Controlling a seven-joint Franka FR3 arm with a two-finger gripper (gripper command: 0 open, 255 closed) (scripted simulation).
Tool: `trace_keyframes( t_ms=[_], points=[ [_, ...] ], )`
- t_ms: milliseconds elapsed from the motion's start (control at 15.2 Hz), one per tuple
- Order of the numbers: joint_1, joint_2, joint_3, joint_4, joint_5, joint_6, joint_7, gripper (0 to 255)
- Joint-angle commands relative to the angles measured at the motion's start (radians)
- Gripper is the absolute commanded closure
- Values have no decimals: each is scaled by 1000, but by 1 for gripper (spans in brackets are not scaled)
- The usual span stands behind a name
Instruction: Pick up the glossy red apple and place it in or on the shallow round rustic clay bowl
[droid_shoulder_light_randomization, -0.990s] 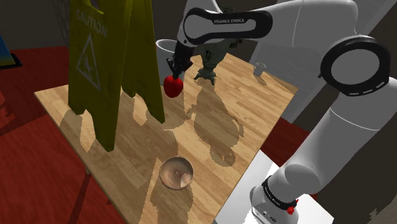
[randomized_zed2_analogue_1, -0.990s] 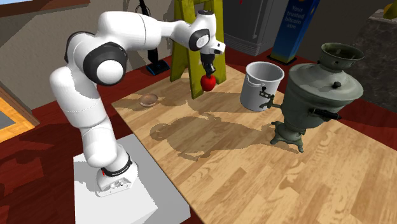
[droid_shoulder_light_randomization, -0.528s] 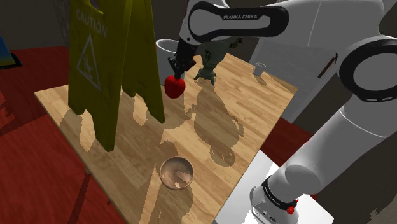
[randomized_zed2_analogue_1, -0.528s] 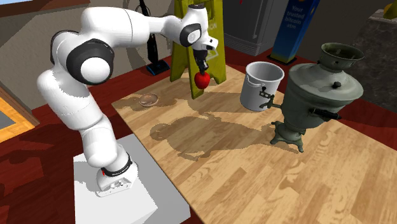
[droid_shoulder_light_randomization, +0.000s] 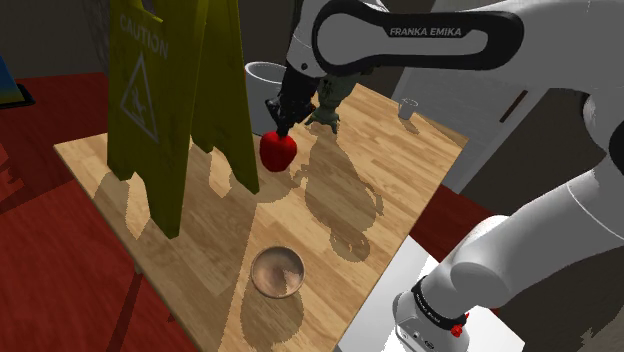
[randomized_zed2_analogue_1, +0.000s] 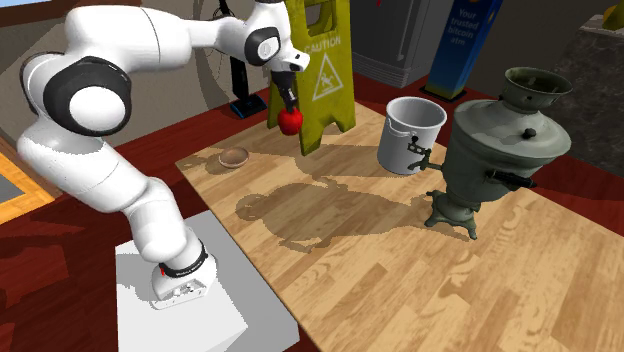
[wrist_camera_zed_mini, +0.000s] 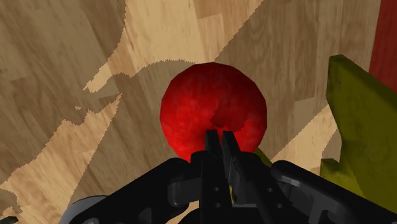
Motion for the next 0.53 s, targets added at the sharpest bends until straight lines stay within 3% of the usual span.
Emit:
trace_keyframes(
  t_ms=[0,462],
  points=[
    [18,-61,16,-54,18,-3,27,255],
    [86,-233,76,-153,79,-62,126,255]
  ],
)
